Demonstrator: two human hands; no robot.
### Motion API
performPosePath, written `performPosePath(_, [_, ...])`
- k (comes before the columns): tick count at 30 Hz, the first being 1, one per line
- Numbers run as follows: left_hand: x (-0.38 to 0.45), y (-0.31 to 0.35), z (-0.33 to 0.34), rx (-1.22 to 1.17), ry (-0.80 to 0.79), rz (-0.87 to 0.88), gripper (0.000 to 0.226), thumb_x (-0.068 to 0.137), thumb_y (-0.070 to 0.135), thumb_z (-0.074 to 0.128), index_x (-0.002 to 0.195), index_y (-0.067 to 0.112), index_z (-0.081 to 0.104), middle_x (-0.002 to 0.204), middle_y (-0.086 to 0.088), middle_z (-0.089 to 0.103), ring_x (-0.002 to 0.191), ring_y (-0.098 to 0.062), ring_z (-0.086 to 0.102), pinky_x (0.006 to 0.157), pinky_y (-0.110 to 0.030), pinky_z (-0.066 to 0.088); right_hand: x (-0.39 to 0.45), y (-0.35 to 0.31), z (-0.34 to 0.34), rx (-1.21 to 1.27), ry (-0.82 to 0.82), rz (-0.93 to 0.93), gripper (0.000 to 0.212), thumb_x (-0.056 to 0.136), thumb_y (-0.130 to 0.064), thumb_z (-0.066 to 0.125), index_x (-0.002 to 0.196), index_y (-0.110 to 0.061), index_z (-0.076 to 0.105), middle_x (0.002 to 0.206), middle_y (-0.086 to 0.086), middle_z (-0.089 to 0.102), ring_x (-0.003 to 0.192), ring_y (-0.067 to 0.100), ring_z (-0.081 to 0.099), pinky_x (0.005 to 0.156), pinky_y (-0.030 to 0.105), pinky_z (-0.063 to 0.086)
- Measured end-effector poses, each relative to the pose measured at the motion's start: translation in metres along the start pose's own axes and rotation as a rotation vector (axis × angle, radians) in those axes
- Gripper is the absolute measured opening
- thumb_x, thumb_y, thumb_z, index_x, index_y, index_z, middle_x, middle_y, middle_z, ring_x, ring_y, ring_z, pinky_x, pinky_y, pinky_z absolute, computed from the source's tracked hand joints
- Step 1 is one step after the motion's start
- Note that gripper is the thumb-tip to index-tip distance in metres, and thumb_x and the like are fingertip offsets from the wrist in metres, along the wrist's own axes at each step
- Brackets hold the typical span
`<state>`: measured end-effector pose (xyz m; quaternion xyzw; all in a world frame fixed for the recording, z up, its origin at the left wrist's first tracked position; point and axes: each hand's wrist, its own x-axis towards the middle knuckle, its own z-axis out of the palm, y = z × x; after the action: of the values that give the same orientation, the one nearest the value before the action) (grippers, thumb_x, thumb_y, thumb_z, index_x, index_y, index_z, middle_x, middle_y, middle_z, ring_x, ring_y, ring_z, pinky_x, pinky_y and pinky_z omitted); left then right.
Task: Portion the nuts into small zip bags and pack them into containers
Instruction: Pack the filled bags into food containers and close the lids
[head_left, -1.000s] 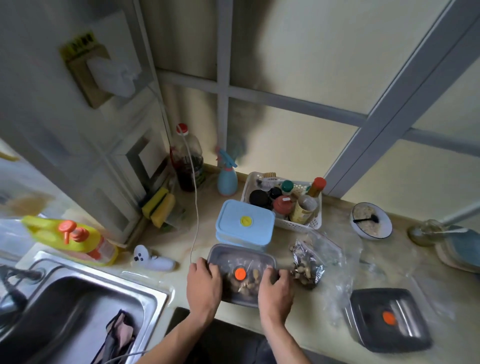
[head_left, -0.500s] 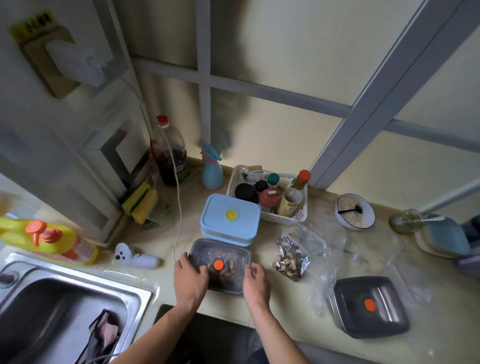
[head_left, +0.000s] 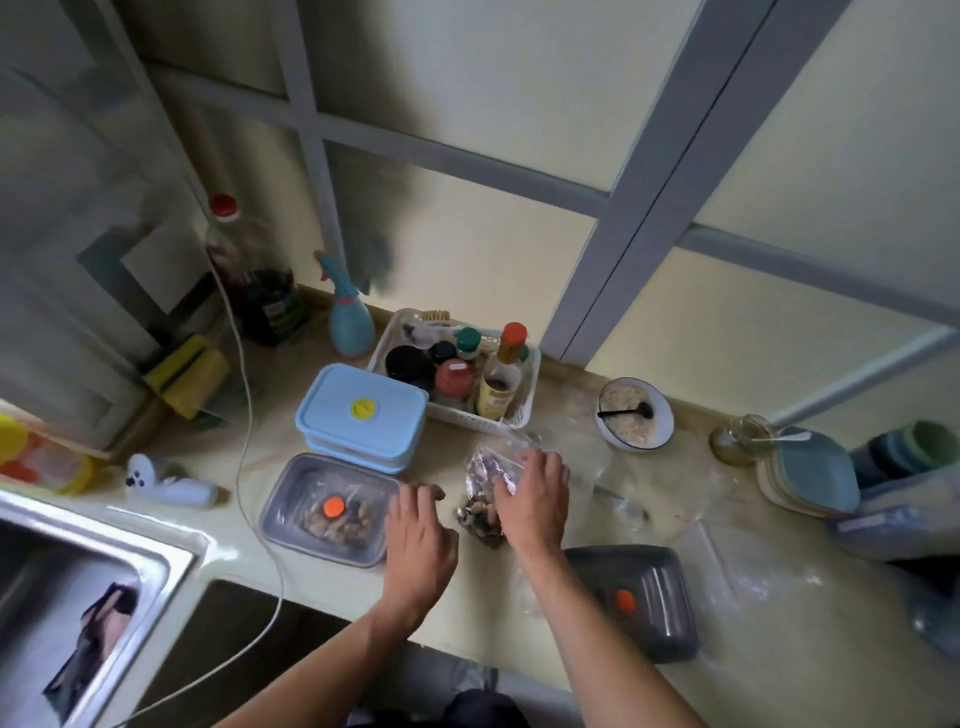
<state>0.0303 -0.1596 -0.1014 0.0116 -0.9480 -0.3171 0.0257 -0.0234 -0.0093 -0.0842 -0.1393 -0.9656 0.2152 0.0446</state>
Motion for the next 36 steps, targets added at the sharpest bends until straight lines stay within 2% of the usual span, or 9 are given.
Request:
performPosePath(3, [0.008,0.017,0.015,-0.038,-0.036,-0.061,0.036,0.067,0.011,0.054,0.104,0.009,0.055,0.1,-0.006,0.047,0.09,-0.029,0.047,0.079,-0.043,0.046,0.008,0.018,-0.001,-0.138,-0.199,-0.051,0.042,0.08,-0.032,0.082,0.115,-0.016,0.067,0.123,0.007,0.059,0.116,0.029,0.052,0.092,0.038,0.052])
performPosePath(8, [0.019,0.023,0.025,-0.079,-0.063,-0.186,0.033,0.076,0.005,0.069,0.106,0.006,0.057,0.104,-0.008,0.053,0.097,-0.029,0.051,0.086,-0.045,0.049,0.015,0.025,-0.009,-0.191,-0.111,0.023,0.048,0.077,-0.022,0.082,0.117,-0.008,0.058,0.115,0.012,0.059,0.106,0.029,0.055,0.082,0.035,0.053])
performPosePath(11, [0.023,0.026,0.02,-0.131,-0.037,-0.284,0.028,0.078,0.003,0.066,0.105,0.005,0.058,0.103,-0.005,0.053,0.099,-0.026,0.053,0.088,-0.039,0.048,0.022,0.029,-0.015,-0.162,-0.109,0.008,0.027,0.081,-0.02,0.079,0.104,-0.011,0.069,0.111,0.01,0.057,0.106,0.029,0.052,0.081,0.036,0.05])
performPosePath(16, [0.031,0.025,0.007,-0.198,-0.111,-0.333,0.032,0.083,0.009,0.061,0.114,0.007,0.055,0.105,-0.003,0.056,0.099,-0.02,0.054,0.087,-0.032,0.046,0.028,0.018,-0.03,0.201,-0.162,-0.123,0.015,0.089,-0.021,0.065,0.098,-0.009,0.063,0.088,-0.001,0.052,0.087,0.02,0.051,0.07,0.027,0.038])
performPosePath(21, [0.043,0.015,-0.003,-0.3,-0.253,-0.416,0.037,0.079,0.021,0.059,0.114,0.012,0.054,0.107,-0.003,0.058,0.099,-0.02,0.056,0.086,-0.031,0.045,0.028,0.006,-0.033,0.337,-0.263,0.068,0.009,0.1,-0.02,0.052,0.095,-0.013,0.048,0.084,0.004,0.063,0.072,0.019,0.059,0.048,0.017,0.032])
performPosePath(24, [0.048,0.012,-0.009,-0.417,-0.308,-0.415,0.051,0.073,0.029,0.058,0.121,0.014,0.05,0.116,-0.001,0.057,0.107,-0.018,0.054,0.089,-0.03,0.044,0.024,0.0,-0.039,0.529,-0.349,0.147,0.005,0.102,-0.017,0.048,0.098,-0.015,0.049,0.081,0.003,0.071,0.073,0.017,0.069,0.048,0.012,0.042])
performPosePath(28, [0.056,0.011,-0.022,-0.682,-0.429,-0.394,0.047,0.076,0.014,0.058,0.122,0.024,0.056,0.12,0.003,0.064,0.111,-0.015,0.059,0.093,-0.03,0.048,0.016,-0.007,-0.05,0.863,-0.467,0.268,0.007,0.103,-0.018,0.047,0.098,-0.014,0.05,0.074,0.009,0.075,0.068,0.023,0.072,0.057,0.029,0.053])
performPosePath(32, [0.063,0.015,-0.038,-0.81,-0.54,-0.327,0.015,0.09,0.015,0.064,0.096,0.002,0.065,0.087,-0.009,0.07,0.079,-0.016,0.061,0.074,-0.025,0.049,0.016,-0.008,-0.056,1.038,-0.294,0.419,0.004,0.105,-0.016,0.053,0.101,-0.014,0.053,0.077,0.006,0.073,0.064,0.017,0.071,0.058,0.03,0.053])
performPosePath(36, [0.065,0.033,-0.043,-0.864,-0.577,-0.323,0.024,0.101,0.007,0.05,0.078,0.013,0.057,0.063,0.003,0.066,0.055,-0.006,0.053,0.053,-0.017,0.043,0.005,0.001,-0.057,0.543,0.185,0.108,0.025,0.091,0.0,0.058,0.105,-0.021,0.058,0.105,-0.006,0.062,0.096,0.012,0.064,0.082,0.031,0.053])
